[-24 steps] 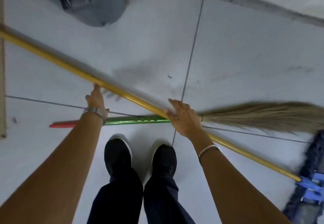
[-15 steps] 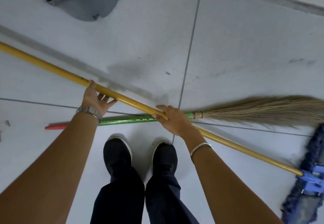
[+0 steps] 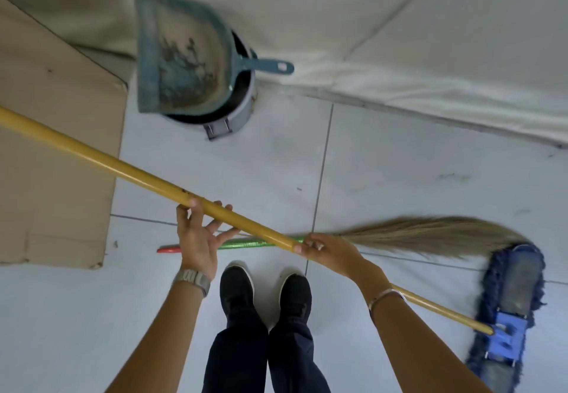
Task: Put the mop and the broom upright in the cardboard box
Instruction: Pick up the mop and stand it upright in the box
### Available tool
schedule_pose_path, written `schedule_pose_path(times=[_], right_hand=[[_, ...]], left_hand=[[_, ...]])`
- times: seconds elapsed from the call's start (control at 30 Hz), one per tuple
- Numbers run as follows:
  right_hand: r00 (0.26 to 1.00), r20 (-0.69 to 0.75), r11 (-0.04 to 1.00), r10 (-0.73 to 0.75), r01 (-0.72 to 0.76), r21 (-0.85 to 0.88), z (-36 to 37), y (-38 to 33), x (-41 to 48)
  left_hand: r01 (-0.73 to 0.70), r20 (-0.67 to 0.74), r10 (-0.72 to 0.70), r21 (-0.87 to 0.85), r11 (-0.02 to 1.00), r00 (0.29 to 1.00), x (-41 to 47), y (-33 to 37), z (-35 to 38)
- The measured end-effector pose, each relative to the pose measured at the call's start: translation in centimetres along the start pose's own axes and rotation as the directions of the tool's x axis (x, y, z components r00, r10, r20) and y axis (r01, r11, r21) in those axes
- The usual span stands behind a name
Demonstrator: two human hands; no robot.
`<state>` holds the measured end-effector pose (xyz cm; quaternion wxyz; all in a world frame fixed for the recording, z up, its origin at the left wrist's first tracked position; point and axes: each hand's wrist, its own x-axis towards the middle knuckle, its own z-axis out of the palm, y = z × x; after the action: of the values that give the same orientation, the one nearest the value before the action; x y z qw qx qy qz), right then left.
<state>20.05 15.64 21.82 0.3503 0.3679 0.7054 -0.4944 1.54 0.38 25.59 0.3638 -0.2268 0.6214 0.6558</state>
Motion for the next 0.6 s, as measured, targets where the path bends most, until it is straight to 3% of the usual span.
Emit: schedule_pose_path(times=[0.13, 0.27, 0.47, 0.6], right_hand=[[0.998, -0.041, 0.991, -0.050, 0.055, 0.121, -4.3, -5.1, -6.7], [0.976, -0.158, 0.975, -0.153, 0.175, 0.137, -10.2, -13.3, -15.9], [0.861, -0.333, 0.880, -0.385, 0.451, 0.149, -17.1, -25.9, -30.9], [0.768, -0.426, 0.790, -0.479, 0.589, 0.172, -18.7, -30.5, -38.1]], left_hand=[[-0.156, 0.060, 0.153, 0.043, 0.987, 0.986, -6.2, 8.1, 3.7], [-0.340, 0.182, 0.327, 0.043, 0.940, 0.927, -13.7, 20.1, 8.2], [-0.582, 0.407, 0.529, 0.009, 0.813, 0.745, -27.5, 38.3, 13.9], [-0.686, 0.516, 0.592, -0.010, 0.727, 0.619, -35.7, 45.8, 15.4]])
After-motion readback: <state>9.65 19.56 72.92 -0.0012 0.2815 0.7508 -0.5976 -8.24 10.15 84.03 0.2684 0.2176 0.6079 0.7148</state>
